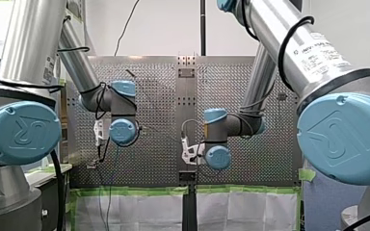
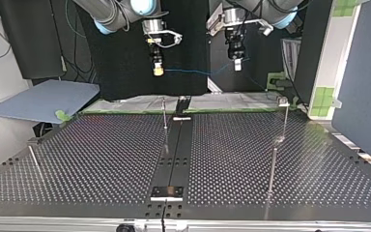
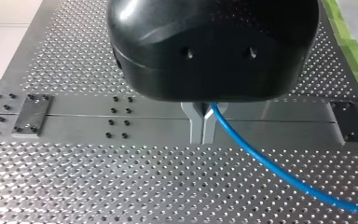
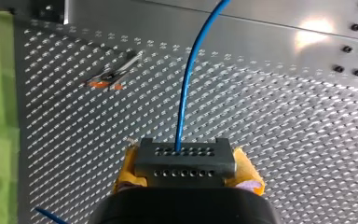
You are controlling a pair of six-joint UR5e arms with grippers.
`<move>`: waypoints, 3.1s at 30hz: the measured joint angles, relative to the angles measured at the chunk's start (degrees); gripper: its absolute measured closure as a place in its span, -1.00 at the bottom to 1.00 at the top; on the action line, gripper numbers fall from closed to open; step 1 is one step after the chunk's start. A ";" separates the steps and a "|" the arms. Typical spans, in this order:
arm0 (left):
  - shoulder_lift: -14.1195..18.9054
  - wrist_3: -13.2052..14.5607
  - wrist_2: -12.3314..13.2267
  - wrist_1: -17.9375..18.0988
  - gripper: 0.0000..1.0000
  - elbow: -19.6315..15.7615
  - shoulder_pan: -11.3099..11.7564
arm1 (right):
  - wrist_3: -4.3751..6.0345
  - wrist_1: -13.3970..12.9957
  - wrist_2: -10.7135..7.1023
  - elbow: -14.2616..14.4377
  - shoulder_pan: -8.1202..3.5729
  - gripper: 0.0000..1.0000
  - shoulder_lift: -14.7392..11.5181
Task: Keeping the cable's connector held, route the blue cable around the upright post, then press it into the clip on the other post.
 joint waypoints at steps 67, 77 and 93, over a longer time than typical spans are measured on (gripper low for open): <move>18.62 -10.09 13.71 -26.32 1.00 24.87 20.99 | 8.74 21.82 -20.68 -30.28 0.25 1.00 -13.41; 17.65 -13.08 15.99 -31.27 1.00 29.88 24.90 | 11.15 21.97 -22.73 -35.45 -0.34 1.00 -13.10; 14.26 -16.42 21.63 -33.56 1.00 36.97 29.89 | 11.39 24.68 -23.62 -43.11 -0.10 1.00 -8.43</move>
